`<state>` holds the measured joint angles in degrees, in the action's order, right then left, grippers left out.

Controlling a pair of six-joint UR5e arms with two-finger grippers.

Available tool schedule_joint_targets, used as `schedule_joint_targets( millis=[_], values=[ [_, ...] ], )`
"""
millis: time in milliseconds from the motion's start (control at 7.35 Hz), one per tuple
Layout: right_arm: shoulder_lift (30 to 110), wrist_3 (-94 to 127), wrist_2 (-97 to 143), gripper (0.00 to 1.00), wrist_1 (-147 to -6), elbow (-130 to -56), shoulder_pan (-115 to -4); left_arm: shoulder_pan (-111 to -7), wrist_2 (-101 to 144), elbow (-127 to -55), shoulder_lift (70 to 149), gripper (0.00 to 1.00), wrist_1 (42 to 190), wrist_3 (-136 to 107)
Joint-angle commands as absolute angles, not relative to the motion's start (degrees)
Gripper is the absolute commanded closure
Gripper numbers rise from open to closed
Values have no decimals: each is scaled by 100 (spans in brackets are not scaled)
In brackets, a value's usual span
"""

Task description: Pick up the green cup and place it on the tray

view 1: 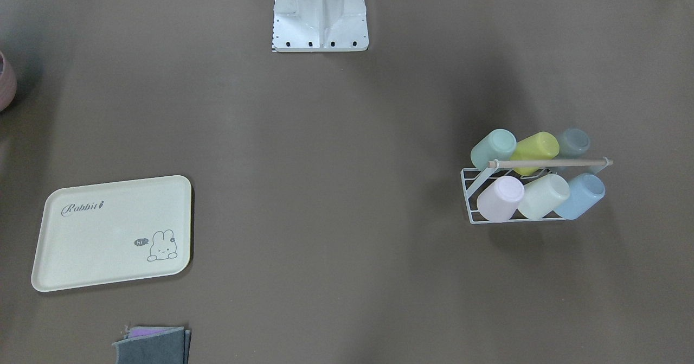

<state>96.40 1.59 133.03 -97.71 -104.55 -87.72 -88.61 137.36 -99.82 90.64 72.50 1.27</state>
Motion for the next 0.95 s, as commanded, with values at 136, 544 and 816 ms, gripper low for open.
schedule_joint_targets(
  millis=[136,544,816],
  values=[
    [9319,193,13411,0,-9747,-10197,-8684,-8851,13694,-10433,9088,1,7809,62],
    [8877,935,13966,0,-9119,-9958,-8395,-8589,13518,-10503,9096,1,8622,27],
    [8877,1615,13791,0,-7873,-9425,-7991,-8569,13117,-10520,9114,1,8605,35]
  ],
)
